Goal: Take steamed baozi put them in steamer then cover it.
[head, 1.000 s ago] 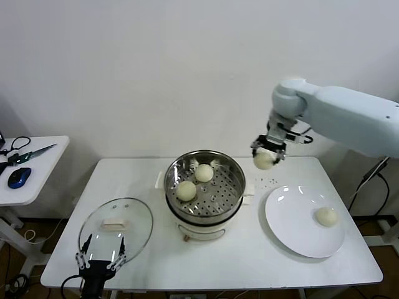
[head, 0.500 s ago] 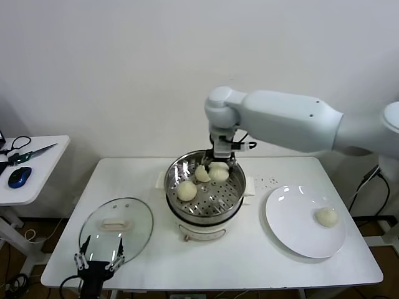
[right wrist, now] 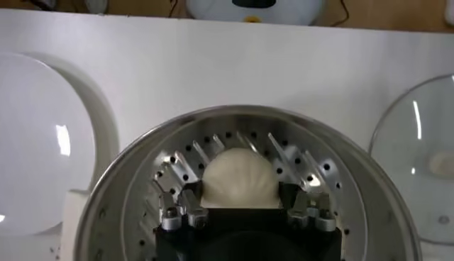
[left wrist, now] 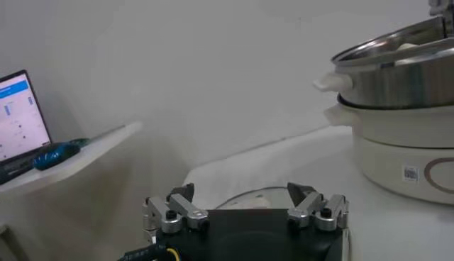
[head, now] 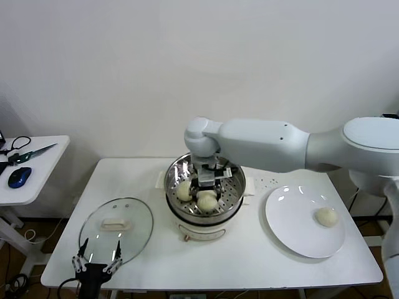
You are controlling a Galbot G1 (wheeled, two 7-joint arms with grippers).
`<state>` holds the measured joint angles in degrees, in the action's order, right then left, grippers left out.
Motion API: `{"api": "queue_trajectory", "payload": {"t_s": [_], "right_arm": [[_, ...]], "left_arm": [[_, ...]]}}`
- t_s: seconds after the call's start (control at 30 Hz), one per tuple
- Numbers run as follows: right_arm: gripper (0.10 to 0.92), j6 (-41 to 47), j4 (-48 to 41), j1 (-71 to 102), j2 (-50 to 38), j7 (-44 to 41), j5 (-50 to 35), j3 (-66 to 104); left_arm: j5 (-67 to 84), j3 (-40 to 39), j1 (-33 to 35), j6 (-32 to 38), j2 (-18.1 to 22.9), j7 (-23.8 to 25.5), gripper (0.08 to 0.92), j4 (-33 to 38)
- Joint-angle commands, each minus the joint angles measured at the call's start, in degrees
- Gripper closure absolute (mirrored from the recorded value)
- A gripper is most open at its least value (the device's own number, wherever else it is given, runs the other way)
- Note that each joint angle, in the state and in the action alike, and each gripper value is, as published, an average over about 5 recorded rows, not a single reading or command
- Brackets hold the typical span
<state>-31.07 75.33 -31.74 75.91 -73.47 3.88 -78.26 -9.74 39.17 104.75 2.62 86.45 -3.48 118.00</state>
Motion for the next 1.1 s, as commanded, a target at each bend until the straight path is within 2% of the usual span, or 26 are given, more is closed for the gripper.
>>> {"api": "queue_trajectory", "payload": {"t_s": [0.03,0.17,0.4,0.6,0.77,0.87,0.97,1.1], "right_arm": [[0.324,0.0,0.1,1.8,1.4,0.1,0.0,-0.2],[0.310,0.4,-0.5,1.9,1.3,0.6,-0.1,-0.2],[0.208,0.1,-1.0,1.1,0.5,0.3,-0.4,0.6],[0.203,-1.6,-1.0,-2.0,-2.6,0.4,-0.3,3.0],[0.203,-1.1,-1.5,-5.8,-9.8,2.6,-0.9,4.7],[0.203,3.6,-2.8,-9.7,-15.0,8.6,-4.3,2.3],[0.203,14.4,-2.1,-13.8,-20.8,14.0,-11.1,-2.5],[0.203,29.1,0.4,-16.2,-28.8,15.3,-19.8,-7.4]], "left_arm": [[0.0,-0.2,-0.4,-0.1,0.2,0.0,0.177,-0.1],[-0.1,-0.4,-0.7,-0.2,0.4,0.0,0.177,-0.1],[0.0,-0.5,-0.4,-0.2,0.3,0.0,0.177,0.2],[0.0,-0.6,-0.5,-0.4,0.1,0.0,0.177,0.5],[-0.1,-0.8,-0.4,-0.7,-0.1,0.0,0.177,1.3],[-0.7,-1.0,-0.3,-0.6,-0.4,0.0,0.177,1.6],[-1.5,-1.3,-0.4,-0.6,-0.5,0.0,0.177,1.9],[-2.0,-2.0,-0.5,-0.9,-0.4,0.1,0.177,2.6]]}}
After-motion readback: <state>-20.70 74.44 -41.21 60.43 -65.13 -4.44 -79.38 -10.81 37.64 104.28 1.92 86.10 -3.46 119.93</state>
